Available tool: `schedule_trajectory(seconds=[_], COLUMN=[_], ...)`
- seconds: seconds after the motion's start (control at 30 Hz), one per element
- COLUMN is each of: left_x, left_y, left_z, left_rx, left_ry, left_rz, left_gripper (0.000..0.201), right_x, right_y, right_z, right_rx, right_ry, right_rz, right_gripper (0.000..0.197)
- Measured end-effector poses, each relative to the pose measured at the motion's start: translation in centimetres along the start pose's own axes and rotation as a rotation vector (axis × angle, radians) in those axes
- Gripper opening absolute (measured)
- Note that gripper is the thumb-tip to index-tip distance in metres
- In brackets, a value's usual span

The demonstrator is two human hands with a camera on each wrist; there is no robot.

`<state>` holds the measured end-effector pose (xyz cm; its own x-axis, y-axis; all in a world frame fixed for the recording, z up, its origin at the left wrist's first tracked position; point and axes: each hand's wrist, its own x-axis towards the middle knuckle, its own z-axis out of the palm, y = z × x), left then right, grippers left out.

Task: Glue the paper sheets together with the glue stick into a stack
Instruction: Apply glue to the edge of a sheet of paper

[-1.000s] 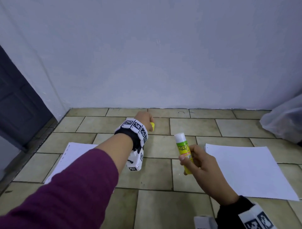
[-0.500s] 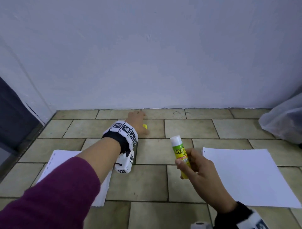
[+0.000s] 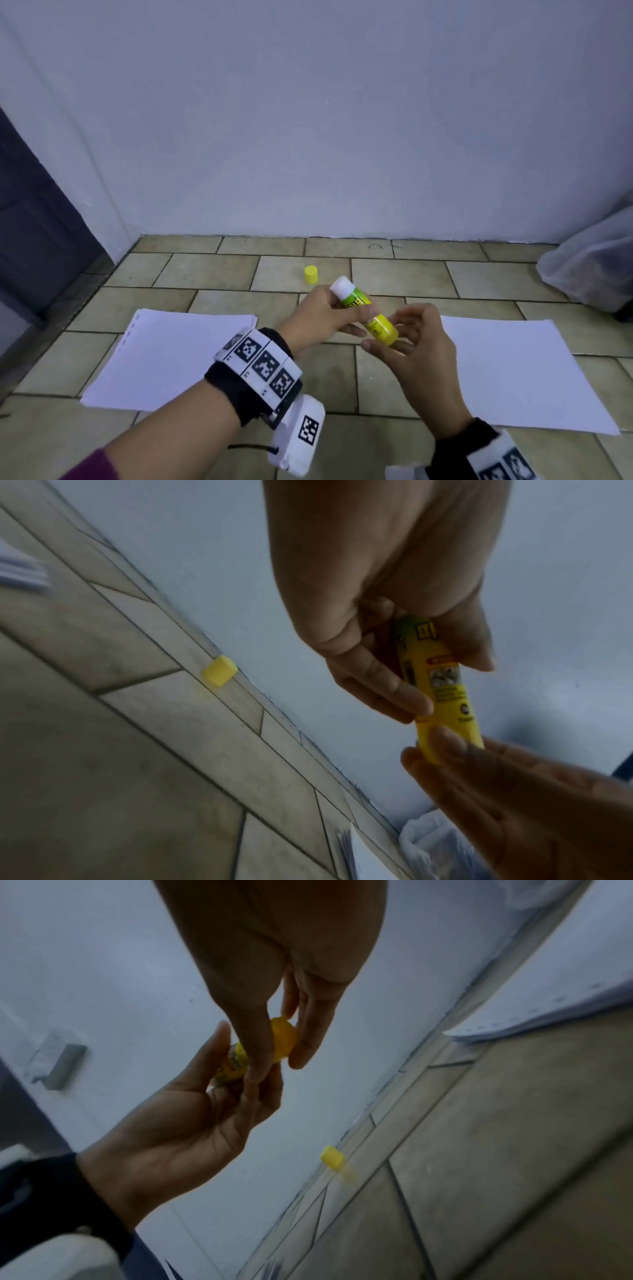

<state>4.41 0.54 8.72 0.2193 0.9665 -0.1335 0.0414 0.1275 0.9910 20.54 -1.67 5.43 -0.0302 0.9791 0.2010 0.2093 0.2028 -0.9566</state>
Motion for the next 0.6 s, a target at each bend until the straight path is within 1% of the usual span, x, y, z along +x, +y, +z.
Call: schedule_trajectory(seconds=[0.03, 0.1, 0.17, 0.23, 0.27, 0.3, 0.33, 0.4, 0.43, 0.5, 0.57, 0.6], left_x=[-0.3, -0.9, -1.6, -2.3, -2.6, -2.8, -3.1, -3.4, -3.5, -3.7, -3.9, -4.0], left_y=[-0.1, -0.1, 0.1, 0.3, 0.4, 0.5, 0.6, 0.7, 0.8, 0.8, 0.9, 1.0], left_z=[0.0, 0.0, 0.0, -0.1, -0.2, -0.2, -0.2, -0.2, -0.2, -0.1, 0.0, 0.1], left_rx=[-0.04, -0.064, -0.061, -0.074, -0.071, -0.06, -0.045, -0.028, -0.027, -0.035, -0.032, -0.025], left_ry=[0.03, 0.042, 0.026, -0.001, -0.019, -0.034, -0.041, -0.04, -0.037, -0.04, -0.055, -0.063], left_rz=[0.003, 0.023, 0.051, 0.076, 0.091, 0.108, 0.123, 0.137, 0.138, 0.138, 0.145, 0.151], left_gripper=[0.01, 0.005, 0.008, 0.011, 0.011, 0.011, 0.011, 0.011, 0.01, 0.01, 0.01, 0.011], right_x=[-0.2, -0.6, -1.1, -1.5, -1.6, -1.7, -1.7, -1.8, -1.9, -2.1, -2.4, -2.4], right_y=[0.3, 0.4, 0.1, -0.5, -0.7, -0.7, -0.6, -0.5, -0.4, -0.5, -0.7, -0.7], right_z=[-0.1, -0.3, -0.4, -0.5, -0.5, -0.6, -0.7, -0.8, -0.9, -1.0, -0.8, -0.7], right_rx=[0.054, 0.143, 0.254, 0.493, 0.612, 0.69, 0.733, 0.723, 0.687, 0.64, 0.681, 0.7], right_ry=[0.004, -0.01, -0.077, -0.171, -0.212, -0.24, -0.265, -0.277, -0.269, -0.264, -0.269, -0.271], right_rz=[0.015, 0.059, 0.124, 0.252, 0.316, 0.359, 0.373, 0.359, 0.346, 0.317, 0.317, 0.327], right_gripper=[0.053, 0.049, 0.044, 0.036, 0.041, 0.05, 0.063, 0.093, 0.101, 0.106, 0.102, 0.096])
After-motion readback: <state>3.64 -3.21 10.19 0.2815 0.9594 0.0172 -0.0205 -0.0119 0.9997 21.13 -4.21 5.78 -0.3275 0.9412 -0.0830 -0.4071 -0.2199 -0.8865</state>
